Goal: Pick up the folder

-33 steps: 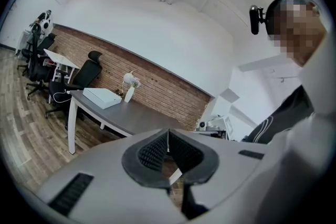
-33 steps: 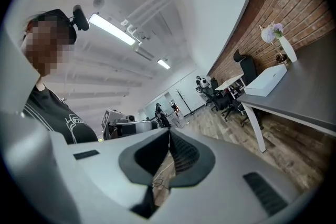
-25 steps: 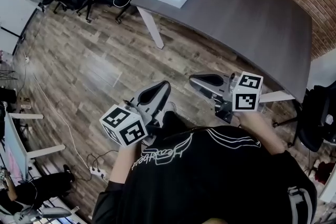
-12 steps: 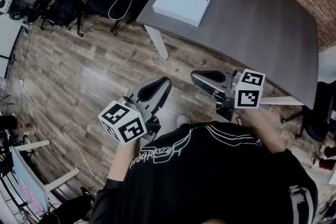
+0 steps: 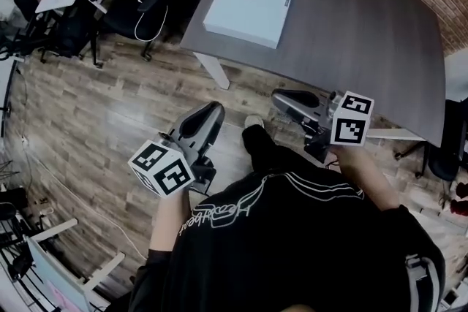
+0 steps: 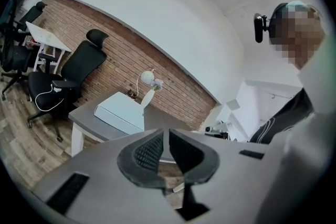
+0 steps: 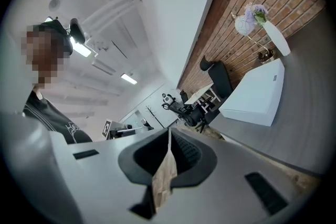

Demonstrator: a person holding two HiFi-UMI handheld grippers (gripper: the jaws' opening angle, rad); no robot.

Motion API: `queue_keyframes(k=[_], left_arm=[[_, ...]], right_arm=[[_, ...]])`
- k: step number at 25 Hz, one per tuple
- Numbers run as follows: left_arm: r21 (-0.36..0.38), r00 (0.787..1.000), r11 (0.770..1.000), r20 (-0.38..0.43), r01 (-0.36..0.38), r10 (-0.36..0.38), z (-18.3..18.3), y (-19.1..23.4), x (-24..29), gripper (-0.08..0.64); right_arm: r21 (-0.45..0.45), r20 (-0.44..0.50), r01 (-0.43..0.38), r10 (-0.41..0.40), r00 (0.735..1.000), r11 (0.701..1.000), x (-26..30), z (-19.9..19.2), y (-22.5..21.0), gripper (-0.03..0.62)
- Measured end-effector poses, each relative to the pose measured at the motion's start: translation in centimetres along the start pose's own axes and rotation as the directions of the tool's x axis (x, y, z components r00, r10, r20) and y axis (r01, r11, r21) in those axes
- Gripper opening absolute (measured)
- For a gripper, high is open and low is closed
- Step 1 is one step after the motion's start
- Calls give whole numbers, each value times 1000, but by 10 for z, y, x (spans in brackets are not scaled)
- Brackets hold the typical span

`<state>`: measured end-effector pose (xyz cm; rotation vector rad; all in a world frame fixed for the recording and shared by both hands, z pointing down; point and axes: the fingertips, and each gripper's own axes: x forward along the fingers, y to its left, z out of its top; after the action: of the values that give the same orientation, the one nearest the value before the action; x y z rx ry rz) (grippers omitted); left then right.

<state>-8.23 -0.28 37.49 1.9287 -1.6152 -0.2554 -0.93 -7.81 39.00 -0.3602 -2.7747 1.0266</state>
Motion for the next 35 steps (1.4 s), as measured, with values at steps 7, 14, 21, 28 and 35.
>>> queue_keyframes(k=[7,14,21,28,35], left_arm=[[-60,998,998,-66,-2,-2,35,75,55,63],[-67,988,998,-150,19,-29,69,135,131,157],[-18,976,1000,-220,-15,11,98,188,178,225],[51,949,991,-288,-121,131,93,244,202,235],[17,926,990,-352,-141,138,80,285,213,235]], right_arm=[[47,55,67,-69,996,997,23,51,-83,0],[58,22,146,-147,989,988,28,81,-168,100],[78,66,278,-283,957,957,26,117,-223,183],[183,88,428,-449,889,885,5,114,-270,190],[190,39,514,-529,847,837,14,86,-291,190]])
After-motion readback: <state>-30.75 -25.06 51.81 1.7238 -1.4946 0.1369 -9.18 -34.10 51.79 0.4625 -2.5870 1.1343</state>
